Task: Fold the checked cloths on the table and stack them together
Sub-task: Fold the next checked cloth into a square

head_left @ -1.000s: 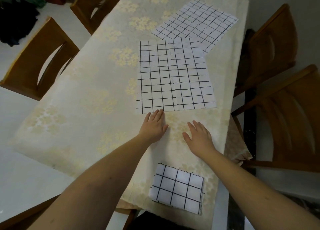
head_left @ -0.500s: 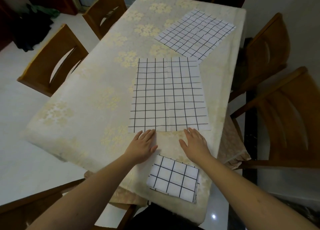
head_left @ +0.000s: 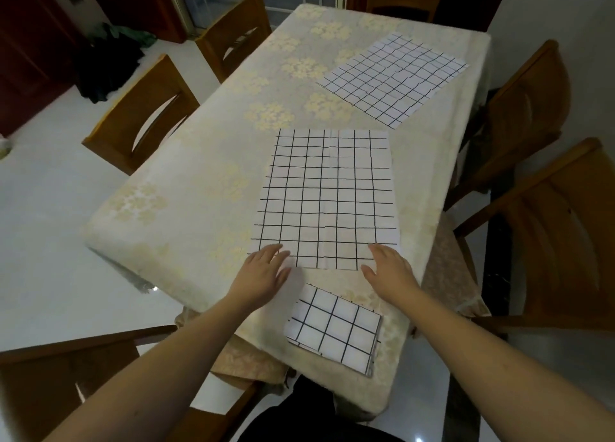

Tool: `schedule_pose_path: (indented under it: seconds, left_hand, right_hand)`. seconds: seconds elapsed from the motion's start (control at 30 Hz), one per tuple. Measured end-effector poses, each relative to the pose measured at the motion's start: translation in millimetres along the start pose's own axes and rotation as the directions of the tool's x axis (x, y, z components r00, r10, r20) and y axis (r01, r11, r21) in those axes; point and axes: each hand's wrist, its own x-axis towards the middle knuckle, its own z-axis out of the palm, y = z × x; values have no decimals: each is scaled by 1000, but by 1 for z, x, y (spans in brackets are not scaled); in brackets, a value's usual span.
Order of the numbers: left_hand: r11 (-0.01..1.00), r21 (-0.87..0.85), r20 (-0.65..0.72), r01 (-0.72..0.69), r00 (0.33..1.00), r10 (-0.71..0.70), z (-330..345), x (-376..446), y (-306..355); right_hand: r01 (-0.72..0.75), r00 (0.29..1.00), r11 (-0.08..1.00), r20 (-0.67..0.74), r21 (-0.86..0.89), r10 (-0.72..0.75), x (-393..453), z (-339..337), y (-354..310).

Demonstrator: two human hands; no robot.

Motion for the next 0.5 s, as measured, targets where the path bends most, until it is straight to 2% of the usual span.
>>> schedule_pose_path:
  seconds: [0.1, 0.23, 0.5]
  left_hand:
    - [999, -4, -28, 43, 999, -43, -11, 30, -12]
    - [996, -1, 14, 92, 996, -92, -19, 79, -34]
    - [998, 8, 33, 57, 998, -58, -18, 164, -63]
  right_hand:
    - [-2, 1000, 1000, -30, -10, 1, 20, -14, 0]
    - [-38, 996, 999, -85, -14, 37, 55, -35, 1]
    - [-62, 982, 998, -179, -6, 60, 134, -52, -3]
